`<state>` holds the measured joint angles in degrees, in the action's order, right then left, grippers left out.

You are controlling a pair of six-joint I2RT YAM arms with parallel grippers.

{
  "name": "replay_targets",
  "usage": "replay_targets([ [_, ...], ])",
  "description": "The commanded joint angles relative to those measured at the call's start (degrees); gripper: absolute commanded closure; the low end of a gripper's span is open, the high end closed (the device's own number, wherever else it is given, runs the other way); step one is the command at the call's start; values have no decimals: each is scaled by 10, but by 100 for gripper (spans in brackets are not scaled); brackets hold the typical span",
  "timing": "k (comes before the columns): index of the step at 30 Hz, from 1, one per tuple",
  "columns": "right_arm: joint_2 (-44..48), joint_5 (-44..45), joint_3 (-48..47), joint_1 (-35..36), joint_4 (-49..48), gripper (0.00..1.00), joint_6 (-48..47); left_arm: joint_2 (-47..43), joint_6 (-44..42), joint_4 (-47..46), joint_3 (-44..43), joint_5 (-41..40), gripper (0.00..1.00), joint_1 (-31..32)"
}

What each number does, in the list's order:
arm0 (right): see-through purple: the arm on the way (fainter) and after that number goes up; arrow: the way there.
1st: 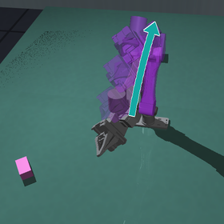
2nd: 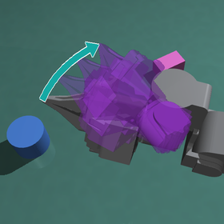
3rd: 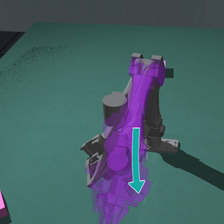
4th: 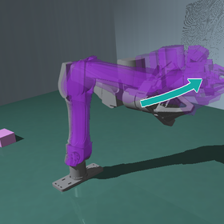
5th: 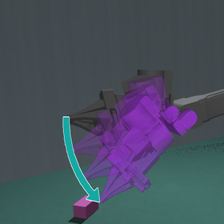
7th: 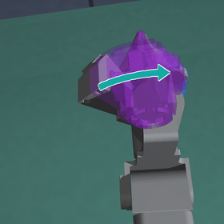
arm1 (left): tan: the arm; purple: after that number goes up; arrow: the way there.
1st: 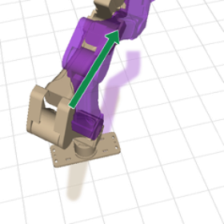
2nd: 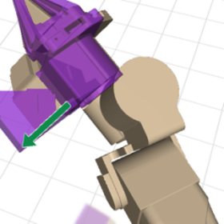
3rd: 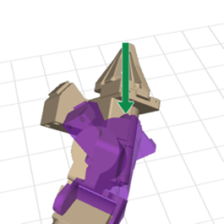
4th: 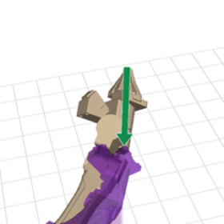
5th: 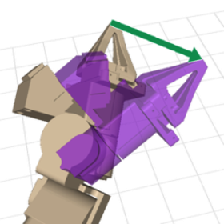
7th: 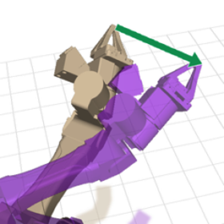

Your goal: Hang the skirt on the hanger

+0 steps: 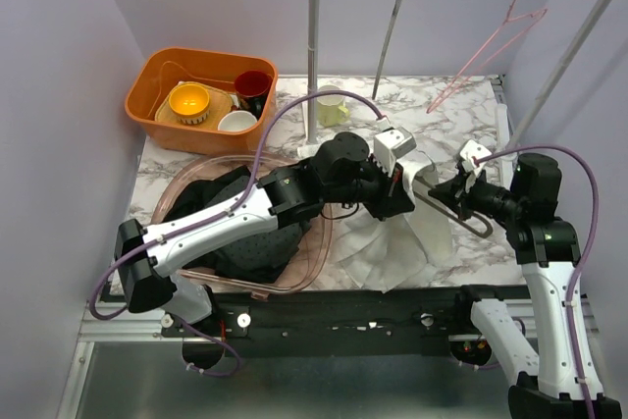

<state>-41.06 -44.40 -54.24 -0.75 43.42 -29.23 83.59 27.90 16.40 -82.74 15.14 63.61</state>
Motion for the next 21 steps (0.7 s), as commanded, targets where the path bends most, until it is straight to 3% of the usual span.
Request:
replay_targets([
  [1, 14, -53, -11, 0, 7, 99, -34, 32, -3, 8, 7, 75, 98, 7],
  [5, 24, -89, -3, 1, 17, 99, -59, 43, -24, 38, 5, 88, 64, 6],
  [6, 24, -94, 0, 1, 18, 99, -62, 35, -46, 50, 1, 86, 45, 5],
  [8, 20, -98, 6, 1, 18, 99, -72, 18, -79, 98, -8, 68, 30, 4],
  [9, 19, -102, 11, 1, 16, 100, -75, -7, -120, 116, -10, 53, 17, 4],
  [10, 13, -106, 13, 1, 18, 99, -79, -21, -144, 151, -14, 36, 12, 4],
  [13, 7, -125, 18, 1, 24, 99, -101, -76, -240, 205, -16, -33, 1, 3],
  [18, 8, -140, 18, 1, 64, 99, -177, -165, -383, 214, 29, -147, 1, -1],
  [21, 8, -146, 12, 0, 102, 99, -234, -191, -448, 191, 63, -136, 1, -10],
])
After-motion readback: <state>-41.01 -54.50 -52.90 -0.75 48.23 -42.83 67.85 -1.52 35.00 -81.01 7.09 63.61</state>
